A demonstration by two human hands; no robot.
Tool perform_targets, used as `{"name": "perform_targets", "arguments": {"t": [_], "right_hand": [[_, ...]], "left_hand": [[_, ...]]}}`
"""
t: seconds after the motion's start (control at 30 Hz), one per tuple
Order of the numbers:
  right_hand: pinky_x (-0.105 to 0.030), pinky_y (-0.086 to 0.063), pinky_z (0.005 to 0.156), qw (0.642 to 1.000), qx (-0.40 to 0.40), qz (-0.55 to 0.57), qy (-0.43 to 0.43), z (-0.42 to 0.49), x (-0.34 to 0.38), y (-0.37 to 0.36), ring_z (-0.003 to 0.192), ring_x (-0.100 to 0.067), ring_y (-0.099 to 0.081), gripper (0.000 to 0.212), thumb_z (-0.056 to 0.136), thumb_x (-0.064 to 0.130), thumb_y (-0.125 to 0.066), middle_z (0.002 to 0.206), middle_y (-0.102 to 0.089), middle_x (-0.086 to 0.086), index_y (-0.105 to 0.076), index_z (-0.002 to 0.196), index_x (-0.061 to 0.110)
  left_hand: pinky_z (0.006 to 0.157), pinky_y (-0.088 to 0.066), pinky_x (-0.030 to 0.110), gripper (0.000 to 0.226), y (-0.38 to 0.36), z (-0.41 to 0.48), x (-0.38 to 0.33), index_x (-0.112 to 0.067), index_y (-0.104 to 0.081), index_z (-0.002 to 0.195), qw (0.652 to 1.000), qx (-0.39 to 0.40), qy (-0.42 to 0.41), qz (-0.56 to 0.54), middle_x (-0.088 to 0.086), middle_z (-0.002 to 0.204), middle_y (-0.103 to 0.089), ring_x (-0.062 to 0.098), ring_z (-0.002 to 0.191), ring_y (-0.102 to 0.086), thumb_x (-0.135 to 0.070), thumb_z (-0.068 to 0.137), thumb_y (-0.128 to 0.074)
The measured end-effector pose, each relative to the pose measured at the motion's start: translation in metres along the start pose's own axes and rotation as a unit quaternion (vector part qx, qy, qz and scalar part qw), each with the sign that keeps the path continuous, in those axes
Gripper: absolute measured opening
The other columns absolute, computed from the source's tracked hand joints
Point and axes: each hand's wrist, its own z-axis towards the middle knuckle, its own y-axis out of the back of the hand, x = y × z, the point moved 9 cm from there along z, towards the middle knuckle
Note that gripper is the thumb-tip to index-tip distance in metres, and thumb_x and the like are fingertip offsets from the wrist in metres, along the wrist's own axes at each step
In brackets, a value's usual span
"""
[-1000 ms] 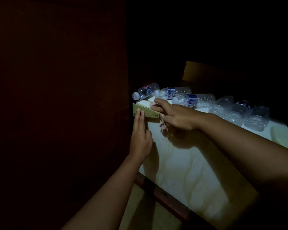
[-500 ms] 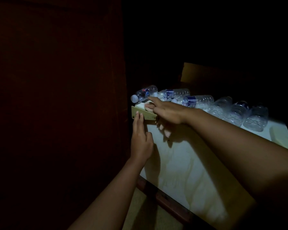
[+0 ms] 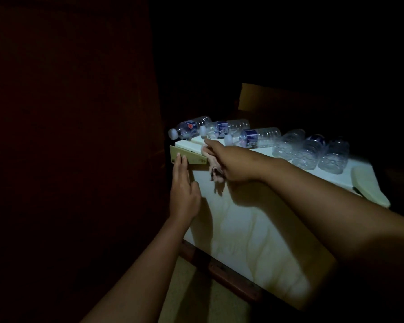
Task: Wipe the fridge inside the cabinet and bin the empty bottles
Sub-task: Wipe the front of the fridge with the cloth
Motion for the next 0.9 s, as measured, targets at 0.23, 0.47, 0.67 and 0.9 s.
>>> {"name": "perform_targets", "arguments": {"t": [0.23, 0.47, 0.67, 0.9], "right_hand": [[-0.030, -0.032, 0.076, 0.997, -0.071, 0.011, -0.037, -0.082, -0.015, 0.005, 0.111, -0.033, -0.059, 0.076, 0.102, 0.011, -0.051, 0.143, -0.057, -0.018, -0.012, 0.164, 0.033], [-0.029, -0.036, 0.089, 0.992, -0.090, -0.015, -0.093, -0.157, -0.053, 0.005, 0.138, -0.033, -0.050, 0.084, 0.101, 0.029, -0.061, 0.163, -0.039, -0.014, -0.008, 0.165, 0.025], [-0.026, -0.031, 0.114, 0.968, -0.108, 0.145, -0.173, -0.216, -0.076, 0.008, 0.153, -0.026, -0.035, 0.088, 0.100, 0.020, -0.050, 0.168, -0.032, -0.006, 0.009, 0.164, 0.024], [-0.008, -0.033, 0.104, 0.915, -0.173, 0.301, -0.206, -0.255, -0.084, 0.022, 0.140, -0.009, -0.043, 0.083, 0.099, 0.017, -0.046, 0.154, -0.043, 0.012, 0.005, 0.165, 0.029]], "left_hand": [[0.127, -0.013, 0.037, 0.065, -0.002, -0.026, -0.033, -0.020, -0.024, 0.162, 0.999, -0.010, -0.047, 0.002, -0.003, 0.171, -0.018, 0.015, 0.159, -0.008, -0.012, 0.102, -0.044], [0.130, -0.011, 0.043, 0.055, -0.056, -0.068, -0.126, -0.013, -0.044, 0.154, 0.948, 0.121, -0.286, 0.074, 0.006, 0.159, -0.045, 0.019, 0.155, -0.028, -0.026, 0.101, -0.036], [0.130, -0.011, 0.045, 0.056, -0.099, -0.112, -0.172, -0.004, -0.035, 0.158, 0.926, 0.134, -0.354, 0.017, 0.011, 0.165, -0.034, 0.021, 0.158, -0.019, -0.020, 0.103, -0.033], [0.127, -0.013, 0.058, 0.056, -0.157, -0.134, -0.202, -0.002, -0.025, 0.160, 0.941, 0.097, -0.320, -0.044, 0.013, 0.169, -0.025, 0.027, 0.160, -0.011, -0.010, 0.107, -0.041]]}}
